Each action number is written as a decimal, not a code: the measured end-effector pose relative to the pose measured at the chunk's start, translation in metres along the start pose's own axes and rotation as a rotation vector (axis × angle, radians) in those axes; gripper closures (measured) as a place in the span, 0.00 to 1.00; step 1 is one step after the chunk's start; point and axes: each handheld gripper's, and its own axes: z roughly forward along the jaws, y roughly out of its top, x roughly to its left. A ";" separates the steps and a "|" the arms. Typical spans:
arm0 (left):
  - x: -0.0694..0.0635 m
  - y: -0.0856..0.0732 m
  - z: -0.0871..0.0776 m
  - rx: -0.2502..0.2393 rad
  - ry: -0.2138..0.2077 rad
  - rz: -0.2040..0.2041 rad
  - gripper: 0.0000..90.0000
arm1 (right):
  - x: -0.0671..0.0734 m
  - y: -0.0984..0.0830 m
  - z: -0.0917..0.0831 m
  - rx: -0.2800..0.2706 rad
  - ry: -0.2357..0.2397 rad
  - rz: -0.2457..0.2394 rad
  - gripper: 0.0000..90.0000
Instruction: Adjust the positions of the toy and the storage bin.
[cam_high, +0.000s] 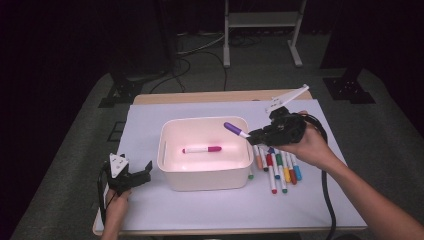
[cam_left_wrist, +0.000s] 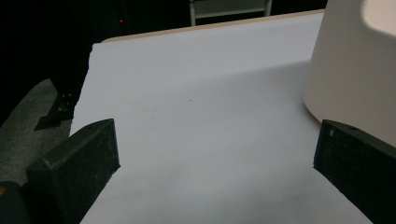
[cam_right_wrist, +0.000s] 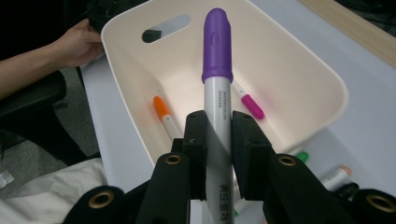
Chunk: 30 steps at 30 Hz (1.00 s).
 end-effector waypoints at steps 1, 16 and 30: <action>0.000 0.000 0.000 -0.001 0.000 0.000 0.00 | 0.002 0.003 0.004 0.006 0.010 -0.007 0.84; 0.000 0.000 0.000 -0.003 -0.002 -0.004 0.00 | 0.020 0.034 0.056 0.049 0.134 -0.087 0.84; 0.000 0.000 0.000 -0.004 -0.007 -0.006 0.00 | 0.025 0.044 0.108 0.119 0.204 -0.125 0.84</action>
